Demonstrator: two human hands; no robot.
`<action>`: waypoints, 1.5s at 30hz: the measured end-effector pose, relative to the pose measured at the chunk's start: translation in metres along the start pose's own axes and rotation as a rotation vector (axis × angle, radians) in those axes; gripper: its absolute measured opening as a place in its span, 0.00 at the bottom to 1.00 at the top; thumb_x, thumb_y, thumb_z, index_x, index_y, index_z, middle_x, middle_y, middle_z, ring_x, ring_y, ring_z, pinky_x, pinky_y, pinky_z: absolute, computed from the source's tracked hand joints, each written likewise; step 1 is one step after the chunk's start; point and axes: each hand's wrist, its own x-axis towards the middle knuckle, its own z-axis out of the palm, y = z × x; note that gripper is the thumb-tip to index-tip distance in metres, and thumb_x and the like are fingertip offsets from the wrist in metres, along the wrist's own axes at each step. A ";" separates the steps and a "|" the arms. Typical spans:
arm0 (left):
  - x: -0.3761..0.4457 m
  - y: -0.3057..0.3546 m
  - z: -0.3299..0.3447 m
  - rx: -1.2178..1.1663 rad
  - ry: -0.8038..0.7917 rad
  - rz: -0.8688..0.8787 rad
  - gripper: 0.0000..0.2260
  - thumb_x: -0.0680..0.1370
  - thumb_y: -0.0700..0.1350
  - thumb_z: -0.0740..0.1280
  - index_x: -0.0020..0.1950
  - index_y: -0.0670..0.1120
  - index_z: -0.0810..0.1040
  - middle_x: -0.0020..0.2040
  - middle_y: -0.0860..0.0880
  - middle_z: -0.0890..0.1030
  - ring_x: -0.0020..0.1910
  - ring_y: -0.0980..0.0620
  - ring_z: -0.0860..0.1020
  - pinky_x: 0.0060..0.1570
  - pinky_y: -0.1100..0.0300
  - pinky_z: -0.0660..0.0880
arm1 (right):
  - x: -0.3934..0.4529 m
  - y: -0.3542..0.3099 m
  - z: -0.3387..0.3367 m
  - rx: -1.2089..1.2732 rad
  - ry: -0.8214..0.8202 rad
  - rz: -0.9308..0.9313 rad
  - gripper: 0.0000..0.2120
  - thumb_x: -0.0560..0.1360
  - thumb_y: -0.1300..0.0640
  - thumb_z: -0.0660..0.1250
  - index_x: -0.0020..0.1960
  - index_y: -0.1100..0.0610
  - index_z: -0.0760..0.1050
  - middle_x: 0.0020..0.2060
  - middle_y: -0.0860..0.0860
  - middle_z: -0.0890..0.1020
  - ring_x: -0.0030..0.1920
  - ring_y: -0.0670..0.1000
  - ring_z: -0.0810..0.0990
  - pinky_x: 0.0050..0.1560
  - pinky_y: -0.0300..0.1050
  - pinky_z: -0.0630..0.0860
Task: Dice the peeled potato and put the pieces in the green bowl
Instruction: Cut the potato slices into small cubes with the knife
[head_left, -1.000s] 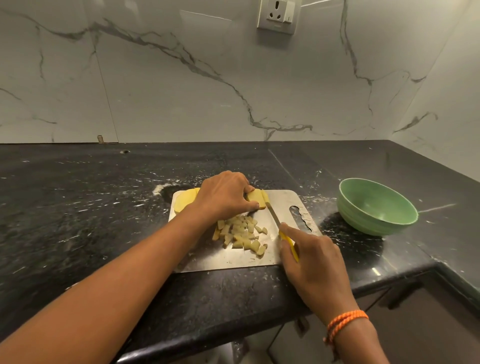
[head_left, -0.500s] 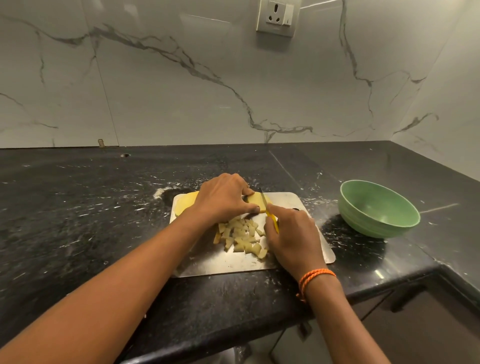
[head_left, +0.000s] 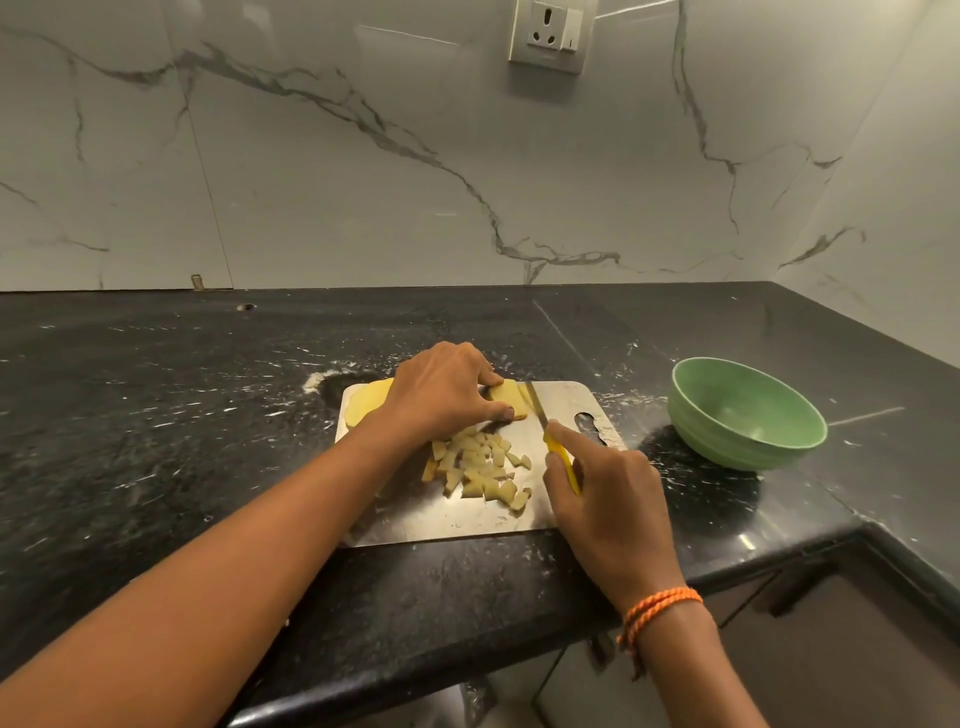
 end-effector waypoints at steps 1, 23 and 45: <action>0.000 0.000 0.000 -0.003 -0.003 -0.001 0.28 0.74 0.68 0.74 0.68 0.54 0.84 0.64 0.56 0.84 0.57 0.52 0.82 0.45 0.58 0.77 | 0.004 0.000 0.001 0.000 0.017 -0.002 0.19 0.79 0.52 0.67 0.69 0.50 0.76 0.33 0.53 0.83 0.32 0.54 0.78 0.36 0.53 0.78; -0.001 -0.001 0.003 0.044 0.003 -0.055 0.25 0.73 0.70 0.74 0.61 0.55 0.87 0.54 0.56 0.87 0.48 0.52 0.82 0.46 0.53 0.83 | -0.009 0.002 -0.006 -0.032 -0.118 0.010 0.18 0.79 0.51 0.65 0.68 0.50 0.77 0.36 0.50 0.83 0.39 0.55 0.81 0.43 0.54 0.79; 0.001 -0.004 0.000 0.015 -0.001 -0.073 0.26 0.72 0.70 0.75 0.64 0.57 0.86 0.59 0.57 0.87 0.53 0.51 0.83 0.48 0.53 0.82 | 0.042 -0.004 0.027 -0.058 -0.112 -0.022 0.16 0.80 0.52 0.64 0.67 0.51 0.78 0.40 0.55 0.85 0.38 0.57 0.80 0.40 0.52 0.79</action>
